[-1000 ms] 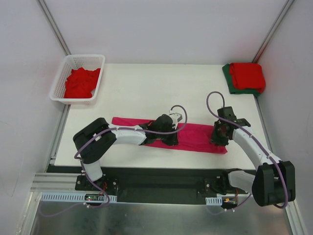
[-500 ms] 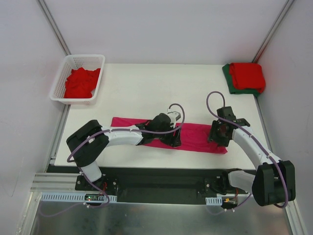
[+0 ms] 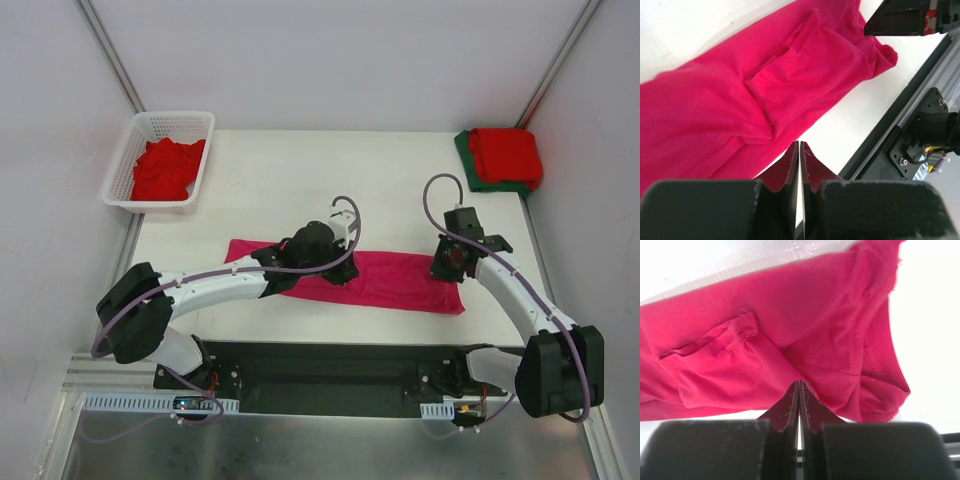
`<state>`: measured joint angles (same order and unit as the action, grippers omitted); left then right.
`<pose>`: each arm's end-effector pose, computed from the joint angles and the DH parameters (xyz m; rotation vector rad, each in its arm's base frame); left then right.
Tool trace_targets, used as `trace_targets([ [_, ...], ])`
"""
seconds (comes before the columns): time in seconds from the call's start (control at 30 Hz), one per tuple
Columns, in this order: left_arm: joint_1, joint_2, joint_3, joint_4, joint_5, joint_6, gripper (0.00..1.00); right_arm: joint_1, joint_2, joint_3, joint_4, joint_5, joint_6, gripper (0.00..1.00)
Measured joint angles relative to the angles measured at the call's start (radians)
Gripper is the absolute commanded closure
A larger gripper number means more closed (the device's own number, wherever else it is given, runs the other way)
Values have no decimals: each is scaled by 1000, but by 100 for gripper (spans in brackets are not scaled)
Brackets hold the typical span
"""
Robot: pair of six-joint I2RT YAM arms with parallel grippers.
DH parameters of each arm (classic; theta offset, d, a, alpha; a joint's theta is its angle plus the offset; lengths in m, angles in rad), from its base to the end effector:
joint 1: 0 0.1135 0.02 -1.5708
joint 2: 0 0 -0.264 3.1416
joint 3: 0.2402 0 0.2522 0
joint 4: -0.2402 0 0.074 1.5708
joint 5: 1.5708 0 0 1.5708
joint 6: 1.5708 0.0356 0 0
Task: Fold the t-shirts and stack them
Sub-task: Rotate the tshirt 90 degrees
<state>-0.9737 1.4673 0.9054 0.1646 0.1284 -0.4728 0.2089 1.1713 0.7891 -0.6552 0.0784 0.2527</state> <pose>0.1833 -0.2778 0.2541 0.6142 2.0345 -1.0366 0.2184 0.0434 0.2267 0.0849 2.6030 0.0633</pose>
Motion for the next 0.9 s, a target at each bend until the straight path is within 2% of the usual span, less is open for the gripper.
trace_targets([
  [0.2, 37, 2, -10, -43, -61, 39, 100, 37, 24, 0, 53, -60, 8, 99],
  [0.5, 189, 13, -78, -50, -87, 64, 100, 117, 69, 0, 106, -122, 15, 99],
  [0.67, 251, 7, -124, -85, -105, 64, 100, 172, 151, 0, 156, -129, 32, 99],
  [0.9, 269, -58, -169, -164, -139, 64, 100, 224, 296, 0, 235, -132, 51, 99],
])
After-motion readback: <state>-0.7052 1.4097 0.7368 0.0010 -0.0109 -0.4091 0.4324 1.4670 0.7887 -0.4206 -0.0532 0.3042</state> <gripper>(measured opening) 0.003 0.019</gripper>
